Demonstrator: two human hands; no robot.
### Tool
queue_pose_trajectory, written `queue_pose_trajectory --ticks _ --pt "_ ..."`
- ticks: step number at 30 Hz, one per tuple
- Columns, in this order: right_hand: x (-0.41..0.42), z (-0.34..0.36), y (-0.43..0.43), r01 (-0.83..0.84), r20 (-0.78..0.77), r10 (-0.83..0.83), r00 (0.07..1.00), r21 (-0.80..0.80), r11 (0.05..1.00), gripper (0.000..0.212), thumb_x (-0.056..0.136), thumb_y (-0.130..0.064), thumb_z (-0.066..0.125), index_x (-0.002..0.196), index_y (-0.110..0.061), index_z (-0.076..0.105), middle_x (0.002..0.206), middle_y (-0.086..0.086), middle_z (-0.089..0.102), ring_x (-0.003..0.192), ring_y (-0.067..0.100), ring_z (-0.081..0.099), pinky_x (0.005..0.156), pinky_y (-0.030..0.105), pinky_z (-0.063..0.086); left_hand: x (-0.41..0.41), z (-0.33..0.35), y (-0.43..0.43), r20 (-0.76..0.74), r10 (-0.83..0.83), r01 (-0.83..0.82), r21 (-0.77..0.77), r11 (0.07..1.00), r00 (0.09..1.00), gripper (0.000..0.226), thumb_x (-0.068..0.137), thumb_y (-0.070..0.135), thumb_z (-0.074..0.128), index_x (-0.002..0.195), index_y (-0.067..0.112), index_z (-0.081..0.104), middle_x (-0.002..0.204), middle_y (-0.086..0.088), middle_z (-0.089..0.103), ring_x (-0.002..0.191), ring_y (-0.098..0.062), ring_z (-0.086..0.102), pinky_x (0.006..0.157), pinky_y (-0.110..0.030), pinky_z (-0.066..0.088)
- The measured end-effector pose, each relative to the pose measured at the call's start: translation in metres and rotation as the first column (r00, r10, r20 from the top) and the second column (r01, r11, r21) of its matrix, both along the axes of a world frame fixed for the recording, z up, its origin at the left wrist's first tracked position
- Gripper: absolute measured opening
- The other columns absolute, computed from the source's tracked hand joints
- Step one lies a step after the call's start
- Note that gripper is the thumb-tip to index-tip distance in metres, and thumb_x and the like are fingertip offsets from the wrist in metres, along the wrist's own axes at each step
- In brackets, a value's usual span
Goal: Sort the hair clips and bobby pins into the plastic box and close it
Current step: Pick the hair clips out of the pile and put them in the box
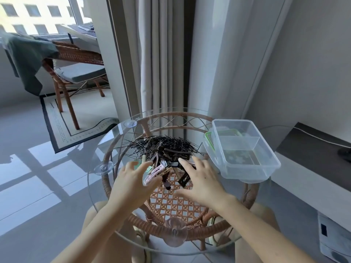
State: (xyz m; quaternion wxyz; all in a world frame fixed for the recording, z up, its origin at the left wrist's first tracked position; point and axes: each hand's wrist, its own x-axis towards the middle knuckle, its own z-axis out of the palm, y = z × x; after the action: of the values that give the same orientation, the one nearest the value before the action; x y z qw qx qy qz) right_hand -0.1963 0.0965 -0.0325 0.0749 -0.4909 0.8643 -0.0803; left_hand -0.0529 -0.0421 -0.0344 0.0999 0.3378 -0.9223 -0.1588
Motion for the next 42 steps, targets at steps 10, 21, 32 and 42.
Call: queue_pose_trajectory --ticks 10,21,32,42 --pt "0.001 -0.019 -0.012 -0.135 -0.174 0.090 0.981 -0.272 0.953 0.021 0.086 0.003 0.051 0.098 -0.006 0.065 0.094 0.008 0.063 0.095 0.024 0.052 0.087 0.041 0.050 -0.014 -0.003 0.011 -0.038 -0.065 0.063 -0.042 0.997 0.997 0.058 0.080 0.049 0.060 0.133 0.033 0.044 0.124 0.000 0.048 0.113 -0.017 0.043 0.095 -0.029 0.039" --pt "-0.007 -0.025 -0.018 -0.304 -0.279 0.231 0.932 -0.252 0.919 0.037 0.073 0.012 0.062 0.107 -0.003 0.058 0.082 0.010 0.059 0.069 0.026 0.062 0.053 0.034 0.055 -0.029 0.000 0.016 0.176 -0.199 0.233 -0.201 0.952 0.964 0.069 0.080 0.049 0.058 0.138 0.023 0.030 0.119 -0.005 0.053 0.109 -0.023 0.049 0.087 -0.034 0.050" --pt "-0.017 0.068 0.022 0.001 0.125 0.079 0.989 -0.537 0.843 0.020 0.091 -0.009 0.053 0.107 -0.010 0.064 0.086 -0.006 0.059 0.059 0.001 0.054 0.063 0.007 0.042 -0.022 -0.002 0.009 0.150 -0.275 0.306 -0.254 0.917 0.950 0.048 0.086 0.044 0.052 0.129 0.025 0.042 0.116 -0.008 0.053 0.102 -0.025 0.050 0.079 -0.035 0.053" --pt "-0.111 0.086 0.065 0.342 0.208 -0.305 0.929 -0.177 0.923 0.020 0.089 -0.005 0.052 0.106 -0.007 0.064 0.081 0.007 0.064 0.057 0.023 0.067 0.063 0.032 0.055 -0.041 0.018 0.017 0.558 -0.367 0.617 -0.364 0.698 0.745 0.036 0.092 0.000 0.042 0.126 0.009 0.039 0.113 -0.016 0.049 0.072 -0.019 0.052 0.077 -0.037 0.055"
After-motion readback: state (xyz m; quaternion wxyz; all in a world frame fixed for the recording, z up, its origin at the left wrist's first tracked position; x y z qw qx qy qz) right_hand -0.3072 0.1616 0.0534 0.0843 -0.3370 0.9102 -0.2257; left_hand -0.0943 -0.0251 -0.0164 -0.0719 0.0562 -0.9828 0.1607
